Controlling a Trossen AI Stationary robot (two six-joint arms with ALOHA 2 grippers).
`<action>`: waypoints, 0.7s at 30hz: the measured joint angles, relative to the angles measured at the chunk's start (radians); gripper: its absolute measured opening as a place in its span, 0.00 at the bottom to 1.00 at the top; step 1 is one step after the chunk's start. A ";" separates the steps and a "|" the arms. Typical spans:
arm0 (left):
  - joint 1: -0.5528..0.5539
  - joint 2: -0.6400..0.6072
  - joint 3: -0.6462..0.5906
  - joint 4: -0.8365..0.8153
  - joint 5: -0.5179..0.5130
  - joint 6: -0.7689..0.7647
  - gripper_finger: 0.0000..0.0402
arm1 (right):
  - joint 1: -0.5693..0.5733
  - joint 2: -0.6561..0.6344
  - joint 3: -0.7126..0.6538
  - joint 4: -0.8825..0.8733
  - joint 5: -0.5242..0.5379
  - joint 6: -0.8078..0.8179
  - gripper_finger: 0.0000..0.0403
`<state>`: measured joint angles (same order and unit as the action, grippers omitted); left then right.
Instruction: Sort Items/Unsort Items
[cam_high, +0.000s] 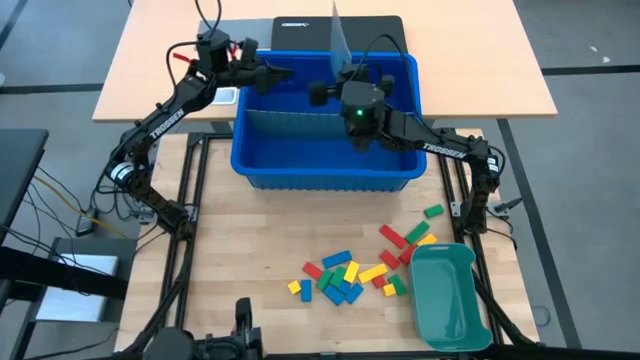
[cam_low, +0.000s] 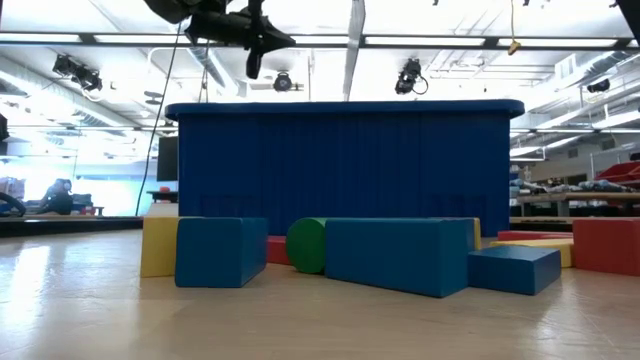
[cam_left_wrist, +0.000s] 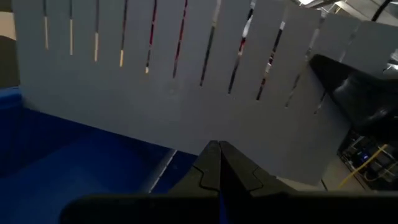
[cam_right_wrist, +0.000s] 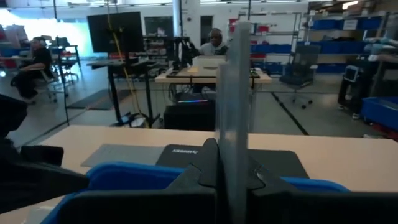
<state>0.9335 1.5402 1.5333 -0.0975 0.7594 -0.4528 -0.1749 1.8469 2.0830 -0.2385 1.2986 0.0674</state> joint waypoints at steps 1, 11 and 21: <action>-0.001 0.000 0.000 -0.001 0.005 0.000 0.01 | 0.000 0.000 0.000 0.000 0.008 0.000 0.00; 0.000 0.000 0.000 0.001 0.008 0.003 0.01 | -0.026 0.000 0.000 0.001 -0.030 0.045 0.00; 0.001 0.000 0.000 0.001 0.001 0.010 0.01 | -0.026 0.000 -0.103 0.008 -0.017 0.166 0.00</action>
<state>0.9340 1.5405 1.5330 -0.0968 0.7601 -0.4431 -0.2010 1.8469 1.9796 -0.2306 1.2814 0.2336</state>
